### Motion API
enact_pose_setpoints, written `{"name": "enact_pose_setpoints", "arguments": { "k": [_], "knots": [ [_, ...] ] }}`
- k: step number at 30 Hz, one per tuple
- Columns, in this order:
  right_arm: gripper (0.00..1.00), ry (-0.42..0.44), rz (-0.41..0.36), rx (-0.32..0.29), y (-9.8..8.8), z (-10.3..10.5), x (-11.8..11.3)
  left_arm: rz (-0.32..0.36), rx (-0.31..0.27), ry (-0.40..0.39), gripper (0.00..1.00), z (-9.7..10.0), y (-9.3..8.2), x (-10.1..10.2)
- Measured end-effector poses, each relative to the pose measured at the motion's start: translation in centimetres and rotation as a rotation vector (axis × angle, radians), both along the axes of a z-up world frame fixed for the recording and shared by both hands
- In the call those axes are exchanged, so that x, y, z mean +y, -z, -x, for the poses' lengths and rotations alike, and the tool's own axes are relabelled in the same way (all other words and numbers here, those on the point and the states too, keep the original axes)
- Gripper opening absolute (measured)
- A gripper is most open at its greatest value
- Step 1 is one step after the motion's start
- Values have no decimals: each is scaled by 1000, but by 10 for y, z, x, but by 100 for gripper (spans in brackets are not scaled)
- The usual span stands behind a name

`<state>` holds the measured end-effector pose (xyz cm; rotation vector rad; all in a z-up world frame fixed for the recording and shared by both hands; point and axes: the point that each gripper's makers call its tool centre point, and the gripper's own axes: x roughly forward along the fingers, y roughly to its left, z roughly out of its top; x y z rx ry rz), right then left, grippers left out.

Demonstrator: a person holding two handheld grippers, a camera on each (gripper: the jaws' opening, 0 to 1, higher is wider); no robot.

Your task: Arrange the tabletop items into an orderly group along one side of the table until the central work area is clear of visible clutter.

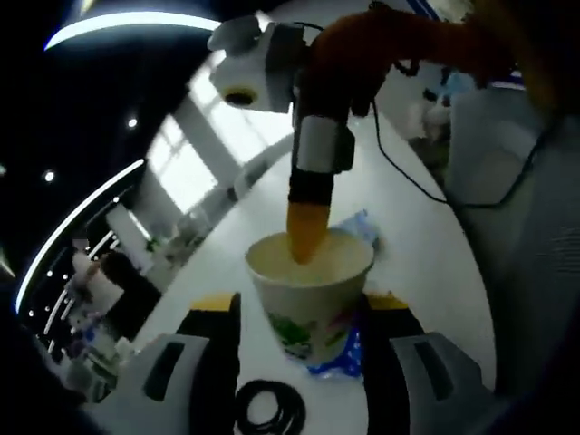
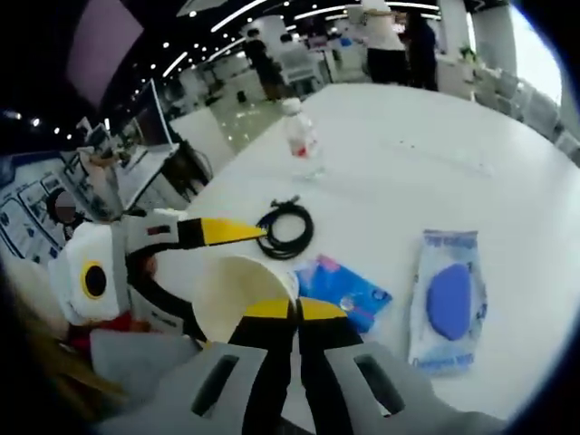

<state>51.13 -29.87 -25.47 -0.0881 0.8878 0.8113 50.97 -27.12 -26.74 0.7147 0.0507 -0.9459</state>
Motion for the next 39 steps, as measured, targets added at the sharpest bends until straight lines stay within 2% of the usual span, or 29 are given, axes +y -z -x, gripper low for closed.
{"name": "enact_pose_setpoints", "arguments": {
  "k": [6, 18, 21, 25, 28, 33, 39],
  "knots": [
    [1, 3, -10, 4, -2, 0, -1, 14, 16, 20, 41, 0, 2, -1],
    [2, 6, -11, -1, -3, 3, -2, 19, 9, 12, 40, -2, 1, -1],
    [4, 3, -18, -7, -4, 2, -1, 62, 46, -1, 40, -3, 0, -1],
    [8, 11, -69, -10, -8, 2, 3, 104, 66, -27, 39, -7, -4, 2],
    [19, 33, -125, -51, -17, -4, 8, 137, 88, -44, 39, -11, -6, 4],
    [42, 47, -150, -84, -24, -9, 10, 224, 143, -68, 39, -16, -8, 7],
    [60, 85, -164, -71, -22, -13, 5, 289, 199, -100, 39, -27, -5, 14]
  ]
}}
